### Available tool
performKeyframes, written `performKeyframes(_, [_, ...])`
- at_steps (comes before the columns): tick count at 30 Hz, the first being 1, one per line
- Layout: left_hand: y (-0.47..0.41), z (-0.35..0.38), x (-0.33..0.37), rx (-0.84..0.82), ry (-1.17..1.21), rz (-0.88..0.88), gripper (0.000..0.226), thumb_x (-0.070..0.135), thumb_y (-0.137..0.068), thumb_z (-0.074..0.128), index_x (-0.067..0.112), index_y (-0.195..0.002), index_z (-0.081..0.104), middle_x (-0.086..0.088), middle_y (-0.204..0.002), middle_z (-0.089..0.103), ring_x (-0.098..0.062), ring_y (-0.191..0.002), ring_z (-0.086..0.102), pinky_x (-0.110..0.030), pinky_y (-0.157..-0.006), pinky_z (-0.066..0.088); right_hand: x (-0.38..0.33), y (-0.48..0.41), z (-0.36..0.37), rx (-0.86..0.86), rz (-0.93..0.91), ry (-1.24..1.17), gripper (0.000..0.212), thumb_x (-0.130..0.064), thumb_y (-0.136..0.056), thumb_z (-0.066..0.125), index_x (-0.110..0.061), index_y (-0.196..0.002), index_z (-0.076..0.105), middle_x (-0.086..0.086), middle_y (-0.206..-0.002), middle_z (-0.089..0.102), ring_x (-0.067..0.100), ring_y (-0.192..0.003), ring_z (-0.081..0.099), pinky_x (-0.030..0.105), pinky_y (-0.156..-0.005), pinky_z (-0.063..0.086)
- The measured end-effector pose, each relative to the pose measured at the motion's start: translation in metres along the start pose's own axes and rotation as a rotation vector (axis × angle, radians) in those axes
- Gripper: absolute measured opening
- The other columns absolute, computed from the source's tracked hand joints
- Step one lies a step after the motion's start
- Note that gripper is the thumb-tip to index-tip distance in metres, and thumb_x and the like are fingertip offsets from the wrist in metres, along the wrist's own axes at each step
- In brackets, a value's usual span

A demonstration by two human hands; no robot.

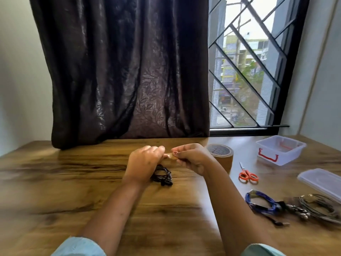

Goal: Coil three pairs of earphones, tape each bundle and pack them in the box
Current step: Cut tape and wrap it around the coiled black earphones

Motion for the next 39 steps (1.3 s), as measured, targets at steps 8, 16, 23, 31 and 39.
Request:
performKeyframes(8, [0.010, 0.029, -0.024, -0.245, 0.349, -0.273, 0.020, 0.041, -0.087, 0.059, 0.023, -0.079, 0.057, 0.011, -0.074, 0.059, -0.007, -0.065, 0.052, -0.019, -0.052, 0.030, 0.009, -0.026, 0.004, 0.264, -0.310, 0.201, 0.015, 0.000, -0.089, 0.061, -0.013, -0.082, 0.064, 0.004, -0.071, 0.065, 0.011, -0.057, 0.059, 0.026, -0.060, 0.051])
performKeyframes(16, [0.006, 0.022, -0.018, -0.069, 0.109, -0.042, 0.023, 0.041, -0.085, 0.054, 0.023, -0.072, 0.055, 0.008, -0.061, 0.057, -0.008, -0.048, 0.054, -0.012, -0.038, 0.022, 0.022, -0.027, 0.017, 0.072, -0.050, 0.023, 0.044, -0.045, -0.090, 0.059, -0.004, -0.105, 0.063, 0.009, -0.080, 0.065, 0.014, -0.066, 0.062, 0.025, -0.064, 0.055])
performKeyframes(23, [0.010, 0.019, -0.017, -0.015, 0.067, 0.048, 0.032, 0.043, -0.088, 0.038, 0.020, -0.074, 0.055, 0.008, -0.063, 0.056, -0.010, -0.052, 0.054, -0.021, -0.041, 0.033, 0.026, -0.025, 0.019, 0.015, -0.006, -0.004, 0.032, -0.033, -0.089, 0.066, -0.004, -0.102, 0.068, 0.003, -0.076, 0.067, 0.007, -0.057, 0.060, 0.019, -0.056, 0.053])
performKeyframes(31, [0.010, 0.021, -0.013, -0.035, 0.127, 0.084, 0.026, 0.038, -0.088, 0.045, 0.019, -0.076, 0.058, 0.007, -0.064, 0.059, -0.011, -0.053, 0.055, -0.023, -0.044, 0.037, 0.032, -0.026, 0.015, -0.037, 0.014, 0.070, 0.029, -0.035, -0.084, 0.071, -0.007, -0.095, 0.074, 0.003, -0.077, 0.066, 0.007, -0.061, 0.057, 0.020, -0.061, 0.051])
performKeyframes(39, [0.010, 0.025, -0.015, -0.121, 0.204, 0.039, 0.023, 0.034, -0.091, 0.044, 0.020, -0.085, 0.062, 0.007, -0.075, 0.064, -0.011, -0.065, 0.061, -0.029, -0.051, 0.050, 0.031, -0.025, 0.012, -0.055, -0.019, 0.150, 0.028, -0.029, -0.076, 0.079, -0.007, -0.093, 0.074, 0.008, -0.080, 0.067, 0.017, -0.065, 0.055, 0.023, -0.053, 0.040])
Point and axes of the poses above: each hand's wrist, its own y-axis away from the middle knuckle, its own z-axis out of the palm, x = y × z, the point moved 3 cm from there along -y, towards the middle knuckle
